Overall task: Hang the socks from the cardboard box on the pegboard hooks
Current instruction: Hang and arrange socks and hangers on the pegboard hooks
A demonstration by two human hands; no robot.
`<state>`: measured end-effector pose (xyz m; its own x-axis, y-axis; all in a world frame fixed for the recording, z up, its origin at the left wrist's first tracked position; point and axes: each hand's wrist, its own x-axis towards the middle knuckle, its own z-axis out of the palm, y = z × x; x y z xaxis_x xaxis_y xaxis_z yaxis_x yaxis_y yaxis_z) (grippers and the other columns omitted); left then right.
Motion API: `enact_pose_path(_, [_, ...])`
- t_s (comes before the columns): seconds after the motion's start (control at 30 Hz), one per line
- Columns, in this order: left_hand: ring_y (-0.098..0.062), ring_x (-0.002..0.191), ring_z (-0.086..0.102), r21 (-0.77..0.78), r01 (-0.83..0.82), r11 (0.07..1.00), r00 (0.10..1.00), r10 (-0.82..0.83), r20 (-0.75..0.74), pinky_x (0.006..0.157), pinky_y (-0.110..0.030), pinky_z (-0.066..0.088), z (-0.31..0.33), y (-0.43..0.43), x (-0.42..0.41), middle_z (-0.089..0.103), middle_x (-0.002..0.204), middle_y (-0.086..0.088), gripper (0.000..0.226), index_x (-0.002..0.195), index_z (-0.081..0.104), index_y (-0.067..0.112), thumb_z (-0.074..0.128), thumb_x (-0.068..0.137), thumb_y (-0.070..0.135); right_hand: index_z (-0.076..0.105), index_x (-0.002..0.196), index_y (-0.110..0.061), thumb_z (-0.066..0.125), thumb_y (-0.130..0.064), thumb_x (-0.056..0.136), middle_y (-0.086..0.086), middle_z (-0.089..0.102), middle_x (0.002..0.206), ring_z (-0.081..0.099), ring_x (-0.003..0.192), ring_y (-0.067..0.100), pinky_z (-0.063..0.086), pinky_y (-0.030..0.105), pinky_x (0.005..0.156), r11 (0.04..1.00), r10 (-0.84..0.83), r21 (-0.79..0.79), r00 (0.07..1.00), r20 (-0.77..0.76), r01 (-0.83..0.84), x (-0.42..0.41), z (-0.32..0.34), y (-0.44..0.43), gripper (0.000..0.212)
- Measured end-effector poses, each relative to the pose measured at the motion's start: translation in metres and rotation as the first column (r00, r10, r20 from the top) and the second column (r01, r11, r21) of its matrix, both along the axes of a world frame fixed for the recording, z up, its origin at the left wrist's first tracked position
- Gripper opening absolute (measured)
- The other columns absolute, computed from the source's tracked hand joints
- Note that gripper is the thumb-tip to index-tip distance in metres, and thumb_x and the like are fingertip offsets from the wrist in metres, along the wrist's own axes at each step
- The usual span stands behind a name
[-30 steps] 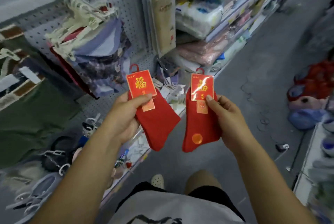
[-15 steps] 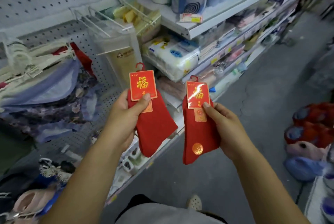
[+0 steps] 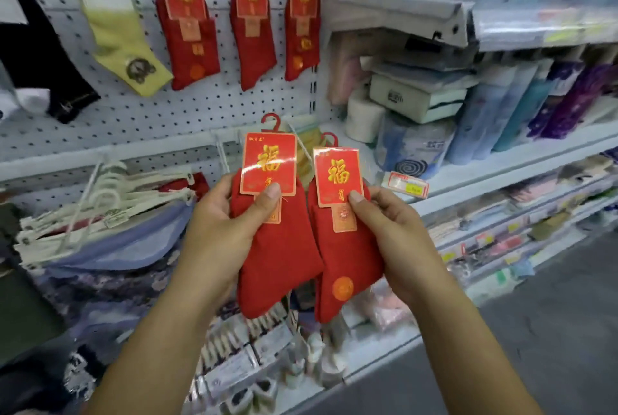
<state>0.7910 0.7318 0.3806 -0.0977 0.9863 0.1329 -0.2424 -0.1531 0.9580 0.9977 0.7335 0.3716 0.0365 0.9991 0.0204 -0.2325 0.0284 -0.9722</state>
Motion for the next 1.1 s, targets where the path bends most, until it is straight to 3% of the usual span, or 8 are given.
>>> enact_pose_path(0.2, [-0.021,0.089,0.077,0.058,-0.09,0.994,0.996,0.09,-0.006,0.068,-0.037,0.061,0.048,0.071,-0.018,0.079,0.103,-0.002,0.04,0.108,0.074,0.035,0.081,0.075,0.056,0.068,0.107,-0.019,0.068,-0.03,0.095,0.005,0.079,0.098,0.075,0.086,0.017,0.058,0.025,0.067,0.984,-0.012,0.18,0.997,0.076,-0.002,-0.016,0.046,0.087,0.016])
enact_pose_path(0.27, [-0.02,0.088,0.077,0.049,-0.103,0.993,0.995,0.103,0.009,0.067,-0.034,0.061,0.061,0.095,-0.022,0.079,0.101,-0.003,0.034,0.11,0.073,0.03,0.076,0.083,0.051,0.066,0.111,-0.018,0.067,-0.03,0.096,0.003,0.079,0.098,0.075,0.087,0.017,0.059,0.029,0.071,0.971,-0.05,0.238,0.994,0.098,0.025,-0.024,0.062,0.118,0.019])
enact_pose_path(0.37, [-0.018,0.091,0.077,0.048,-0.145,0.988,0.989,0.143,0.039,0.067,-0.028,0.06,0.073,0.119,-0.03,0.079,0.101,-0.002,0.022,0.114,0.071,0.024,0.066,0.096,0.036,0.064,0.113,-0.018,0.067,-0.029,0.096,-0.003,0.079,0.095,0.075,0.086,0.012,0.059,0.026,0.071,0.953,-0.087,0.301,0.986,0.142,0.041,-0.04,0.088,0.162,0.02])
enact_pose_path(0.53, [-0.02,0.095,0.076,0.114,-0.205,0.972,0.979,0.206,0.006,0.071,-0.031,0.061,0.087,0.141,-0.043,0.079,0.106,-0.002,0.022,0.117,0.07,0.026,0.062,0.099,0.036,0.063,0.117,-0.017,0.065,-0.028,0.097,-0.001,0.074,0.107,0.072,0.096,0.012,0.06,0.033,0.085,0.93,-0.125,0.362,0.978,0.165,0.057,-0.067,0.13,0.23,0.023])
enact_pose_path(0.6, [-0.021,0.096,0.076,0.099,-0.197,0.975,0.98,0.198,-0.001,0.071,-0.031,0.061,0.09,0.145,-0.041,0.079,0.106,-0.003,0.022,0.116,0.07,0.026,0.063,0.098,0.037,0.063,0.117,-0.016,0.064,-0.025,0.098,-0.001,0.073,0.106,0.072,0.095,0.012,0.06,0.033,0.083,0.928,-0.115,0.368,0.982,0.151,0.052,-0.077,0.146,0.251,0.021])
enact_pose_path(0.7, [-0.022,0.095,0.077,0.088,-0.206,0.975,0.978,0.207,-0.004,0.07,-0.033,0.061,0.091,0.15,-0.036,0.079,0.103,-0.003,0.021,0.113,0.07,0.026,0.065,0.097,0.038,0.063,0.11,-0.019,0.064,-0.021,0.098,-0.005,0.074,0.097,0.074,0.08,0.006,0.06,0.025,0.066,0.927,-0.058,0.374,0.99,0.128,0.006,-0.087,0.166,0.275,0.013])
enact_pose_path(0.87, [-0.018,0.093,0.077,0.107,-0.306,0.946,0.952,0.305,0.02,0.068,-0.029,0.061,0.097,0.159,-0.035,0.079,0.103,0.001,0.018,0.111,0.071,0.03,0.064,0.097,0.039,0.062,0.099,-0.022,0.067,-0.021,0.096,-0.004,0.074,0.092,0.073,0.072,0.004,0.055,0.02,0.056,0.922,-0.001,0.38,0.984,0.178,-0.068,-0.096,0.163,0.3,0.005])
enact_pose_path(1.1, [-0.017,0.093,0.077,0.116,-0.346,0.931,0.938,0.347,0.007,0.068,-0.029,0.061,0.095,0.17,-0.028,0.079,0.103,0.002,0.022,0.114,0.069,0.027,0.063,0.098,0.04,0.063,0.101,-0.023,0.066,-0.017,0.096,0.001,0.074,0.102,0.073,0.084,0.007,0.055,0.021,0.065,0.911,0.035,0.394,0.976,0.215,-0.119,-0.1,0.152,0.321,0.008])
